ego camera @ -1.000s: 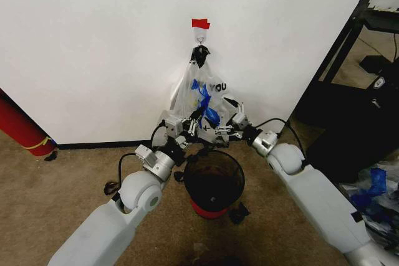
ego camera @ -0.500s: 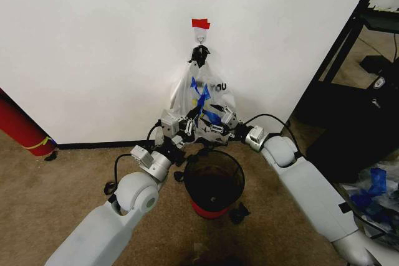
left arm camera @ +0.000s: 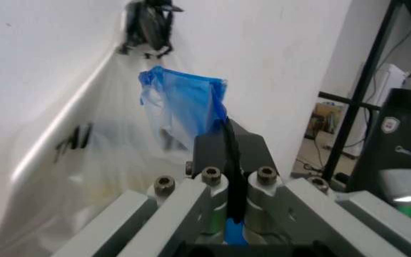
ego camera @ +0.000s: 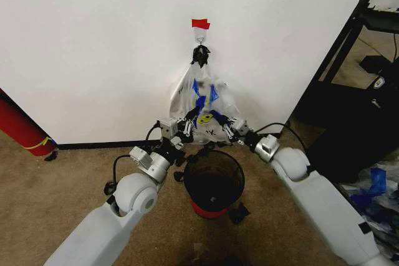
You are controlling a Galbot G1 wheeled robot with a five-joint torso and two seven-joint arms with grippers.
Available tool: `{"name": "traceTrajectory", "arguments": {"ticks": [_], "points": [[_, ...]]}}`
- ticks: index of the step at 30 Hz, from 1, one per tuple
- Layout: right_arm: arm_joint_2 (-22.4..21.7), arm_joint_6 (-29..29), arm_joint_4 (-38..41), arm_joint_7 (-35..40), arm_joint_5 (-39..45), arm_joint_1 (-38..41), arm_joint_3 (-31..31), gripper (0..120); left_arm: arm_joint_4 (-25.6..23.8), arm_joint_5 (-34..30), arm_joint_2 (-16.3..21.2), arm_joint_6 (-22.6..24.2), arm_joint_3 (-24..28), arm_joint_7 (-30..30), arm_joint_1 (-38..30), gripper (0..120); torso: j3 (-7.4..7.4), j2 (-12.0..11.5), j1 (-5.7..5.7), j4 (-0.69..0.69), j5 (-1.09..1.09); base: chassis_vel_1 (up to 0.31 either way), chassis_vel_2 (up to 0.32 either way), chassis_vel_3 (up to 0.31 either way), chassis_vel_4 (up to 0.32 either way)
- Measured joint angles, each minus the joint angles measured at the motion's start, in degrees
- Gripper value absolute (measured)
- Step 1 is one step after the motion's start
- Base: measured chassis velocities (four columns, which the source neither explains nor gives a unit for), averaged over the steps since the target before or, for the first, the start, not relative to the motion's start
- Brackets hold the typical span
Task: Pick up the garbage bag from the wall and place it over the trash bin.
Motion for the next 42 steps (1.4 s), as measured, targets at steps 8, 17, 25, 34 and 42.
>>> {"name": "traceTrajectory", "arguments": {"ticks": [8,17,25,34,42], "points": [[2.8,8.5,13.2,5.9,11.9,-14.3,4.5,0,-1.4,3.1,-1.2,-2.5,-3.7,-3.9,7.3,0,-0.01,0.0,0.00,0.00,-0.02,0.000,0.000,0.000,0.000],[9.4,20.7,14.0,5.4,5.0,-31.3,8.9,0,-3.5,9.9,-3.6,-7.1,-9.2,-9.4,19.0,0,-0.01,0.0,-0.01,0.00,-0.01,0.000,0.000,0.000,0.000],[10.5,25.7,14.9,4.5,-0.5,-38.7,12.2,0,-6.4,16.1,-3.5,-8.6,-11.5,-13.6,24.3,0,0.00,0.0,-0.01,0.00,-0.01,0.000,0.000,0.000,0.000],[10.0,28.8,19.2,3.6,-2.5,-45.3,15.3,0,-10.5,21.0,-4.0,-8.3,-11.8,-18.7,29.3,0,0.00,0.0,-0.01,0.00,-0.01,0.000,0.000,0.000,0.000],[10.2,31.4,23.7,-0.5,-2.6,-45.9,16.8,0,-13.8,20.5,-4.2,-9.6,-10.9,-17.5,29.4,0,0.00,0.0,0.00,0.00,0.00,0.000,0.000,0.000,0.000]]}}
